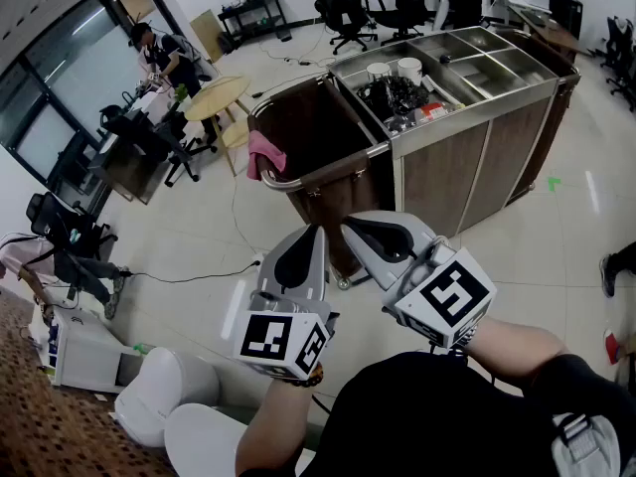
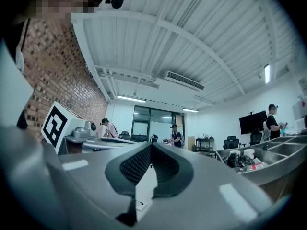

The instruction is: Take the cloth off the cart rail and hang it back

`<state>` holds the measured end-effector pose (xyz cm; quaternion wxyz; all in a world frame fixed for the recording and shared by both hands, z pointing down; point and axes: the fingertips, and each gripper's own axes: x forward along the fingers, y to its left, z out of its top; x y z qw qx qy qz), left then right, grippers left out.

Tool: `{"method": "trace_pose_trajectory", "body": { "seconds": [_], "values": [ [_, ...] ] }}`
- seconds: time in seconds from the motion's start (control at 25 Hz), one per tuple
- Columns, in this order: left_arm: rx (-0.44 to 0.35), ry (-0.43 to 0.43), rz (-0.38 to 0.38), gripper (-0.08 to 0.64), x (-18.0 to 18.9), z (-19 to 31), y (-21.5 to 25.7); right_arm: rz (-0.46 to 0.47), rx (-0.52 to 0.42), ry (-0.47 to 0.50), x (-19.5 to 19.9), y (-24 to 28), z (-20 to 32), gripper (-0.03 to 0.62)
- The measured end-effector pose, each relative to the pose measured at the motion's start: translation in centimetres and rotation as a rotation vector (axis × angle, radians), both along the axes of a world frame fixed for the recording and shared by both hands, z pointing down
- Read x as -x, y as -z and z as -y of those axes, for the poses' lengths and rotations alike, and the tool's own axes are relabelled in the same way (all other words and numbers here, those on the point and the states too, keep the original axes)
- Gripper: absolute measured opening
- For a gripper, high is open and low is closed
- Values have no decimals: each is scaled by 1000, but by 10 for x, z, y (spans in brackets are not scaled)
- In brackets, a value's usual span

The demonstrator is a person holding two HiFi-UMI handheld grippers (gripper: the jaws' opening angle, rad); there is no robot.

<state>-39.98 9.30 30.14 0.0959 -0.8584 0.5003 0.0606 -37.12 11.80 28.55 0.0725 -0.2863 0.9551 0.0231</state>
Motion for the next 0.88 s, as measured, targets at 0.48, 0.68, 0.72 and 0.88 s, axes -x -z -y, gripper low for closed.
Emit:
{"method": "trace_pose_trajectory", "body": {
  "seconds": [0.48, 0.68, 0.72, 0.88],
  "values": [
    [-5, 28, -7, 0, -17, 1, -7, -22, -130, 20, -19, -2, 7, -6],
    [-2, 59, -14, 0, -29, 6, -7, -27, -178, 56, -31, -1, 14, -6],
    [-2, 67, -14, 0, -32, 9, -10, -27, -177, 63, -34, -3, 17, -6],
    [4, 93, -13, 0, -43, 18, -21, -12, -19, 105, -43, -18, 19, -6]
  ]
}}
